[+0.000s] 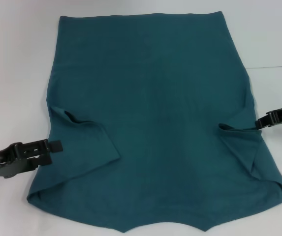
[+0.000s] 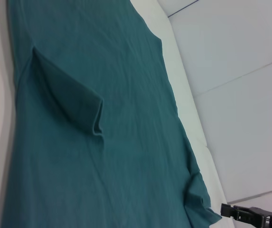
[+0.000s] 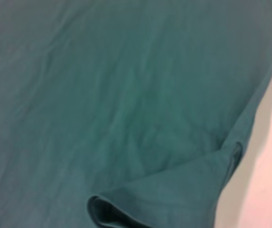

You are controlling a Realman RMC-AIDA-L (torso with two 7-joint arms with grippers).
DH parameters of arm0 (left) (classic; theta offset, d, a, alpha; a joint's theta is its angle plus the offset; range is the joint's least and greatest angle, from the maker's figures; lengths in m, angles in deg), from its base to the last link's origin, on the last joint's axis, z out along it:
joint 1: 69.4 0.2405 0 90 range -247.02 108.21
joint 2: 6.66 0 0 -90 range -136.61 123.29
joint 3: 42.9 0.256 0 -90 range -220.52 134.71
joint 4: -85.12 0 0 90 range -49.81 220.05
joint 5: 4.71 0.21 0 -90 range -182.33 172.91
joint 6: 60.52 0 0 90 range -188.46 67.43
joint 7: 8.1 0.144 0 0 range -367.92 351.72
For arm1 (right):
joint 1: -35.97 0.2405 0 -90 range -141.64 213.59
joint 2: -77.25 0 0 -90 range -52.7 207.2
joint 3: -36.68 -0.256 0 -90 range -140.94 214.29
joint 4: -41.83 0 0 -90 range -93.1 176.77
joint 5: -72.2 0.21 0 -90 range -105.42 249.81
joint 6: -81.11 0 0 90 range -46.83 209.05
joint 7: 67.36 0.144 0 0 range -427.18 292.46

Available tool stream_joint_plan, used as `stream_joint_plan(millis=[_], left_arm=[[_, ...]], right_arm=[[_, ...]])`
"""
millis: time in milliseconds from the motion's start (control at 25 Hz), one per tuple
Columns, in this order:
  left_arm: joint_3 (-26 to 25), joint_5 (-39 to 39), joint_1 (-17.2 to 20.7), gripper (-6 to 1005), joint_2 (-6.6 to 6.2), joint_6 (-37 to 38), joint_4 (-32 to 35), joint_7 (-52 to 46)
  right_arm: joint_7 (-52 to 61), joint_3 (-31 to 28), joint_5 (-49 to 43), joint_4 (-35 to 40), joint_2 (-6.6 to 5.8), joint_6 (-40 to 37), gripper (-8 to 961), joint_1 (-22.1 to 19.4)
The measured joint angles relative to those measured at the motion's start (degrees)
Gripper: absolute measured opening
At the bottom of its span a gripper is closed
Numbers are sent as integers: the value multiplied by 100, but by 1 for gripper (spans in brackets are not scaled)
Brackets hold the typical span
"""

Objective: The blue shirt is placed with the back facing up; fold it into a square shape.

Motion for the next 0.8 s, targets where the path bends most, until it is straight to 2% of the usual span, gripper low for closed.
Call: stream_joint_plan(millis=[200, 520, 760, 800], left_arm=[[0, 0, -5, 735, 0, -9, 0, 0], [1, 0, -13, 735, -7, -12, -1, -4], [1, 0, 9, 736, -2, -12, 0, -7], [1, 0, 13, 736, -1, -12, 0, -8]], right_arm=[[48, 9, -286, 5, 17, 161, 337, -10], [130, 130, -922, 0, 269, 419, 334, 81], [146, 402, -931, -57, 351, 511, 332, 122], [132, 431, -927, -58, 403, 511, 332, 147]])
